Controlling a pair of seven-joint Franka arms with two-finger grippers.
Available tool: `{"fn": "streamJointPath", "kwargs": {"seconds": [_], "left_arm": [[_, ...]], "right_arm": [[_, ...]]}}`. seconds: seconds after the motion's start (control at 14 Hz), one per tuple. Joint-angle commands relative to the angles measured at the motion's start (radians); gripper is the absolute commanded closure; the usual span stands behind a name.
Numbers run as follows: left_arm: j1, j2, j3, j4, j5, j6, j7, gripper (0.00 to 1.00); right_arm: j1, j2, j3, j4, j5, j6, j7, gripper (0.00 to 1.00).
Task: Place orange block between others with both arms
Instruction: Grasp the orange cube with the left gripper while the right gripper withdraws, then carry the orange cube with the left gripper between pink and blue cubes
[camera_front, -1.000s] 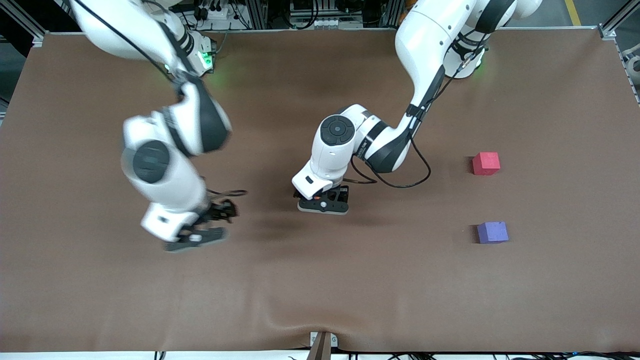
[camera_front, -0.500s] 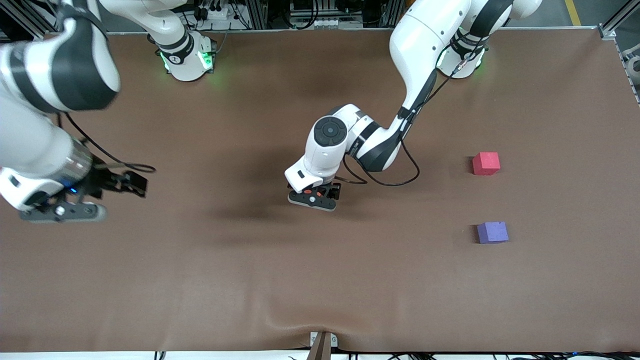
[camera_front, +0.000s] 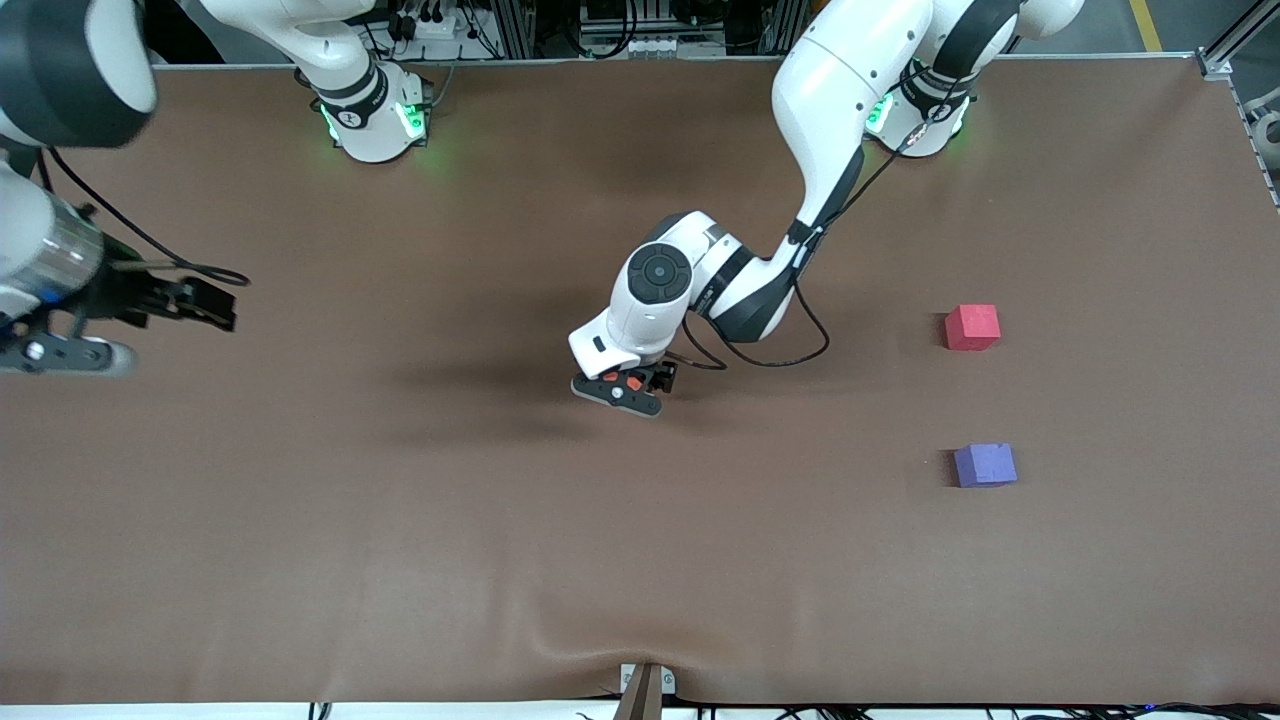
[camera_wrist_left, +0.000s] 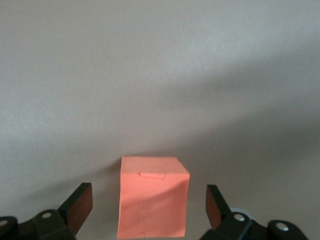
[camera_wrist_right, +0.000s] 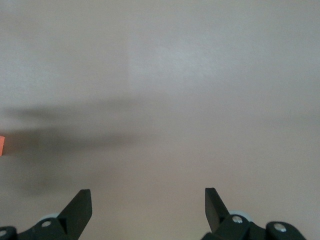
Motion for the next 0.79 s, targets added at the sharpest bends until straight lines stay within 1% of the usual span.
{"fn": "streamJointPath", "kwargs": {"seconds": [0.0,0.21,0.43,0.71], "left_arm": [[-0.005,-0.008,0.003,-0.04,-0.017,-0.003,-0.008,0.0],[-0.005,-0.005,0.003,-0.054,-0.018,-0.003,-0.032,0.0],[-0.016,-0.001,0.003,-0.051,-0.018,-0.003,-0.085,0.0],[-0.027,0.009,0.003,-0.05,-0.021,0.001,-0.106,0.0]], "right_arm": [[-0.074,-0.141,0.017,-0.16,0.059,0.027,0.006,0.0],[-0.073,-0.155,0.019,-0.184,0.061,0.047,0.006,0.0],[-0.073,-0.169,0.019,-0.225,0.061,0.134,0.008,0.0],[-0.079,-0.179,0.016,-0.223,0.065,0.138,0.015,0.0]]}}
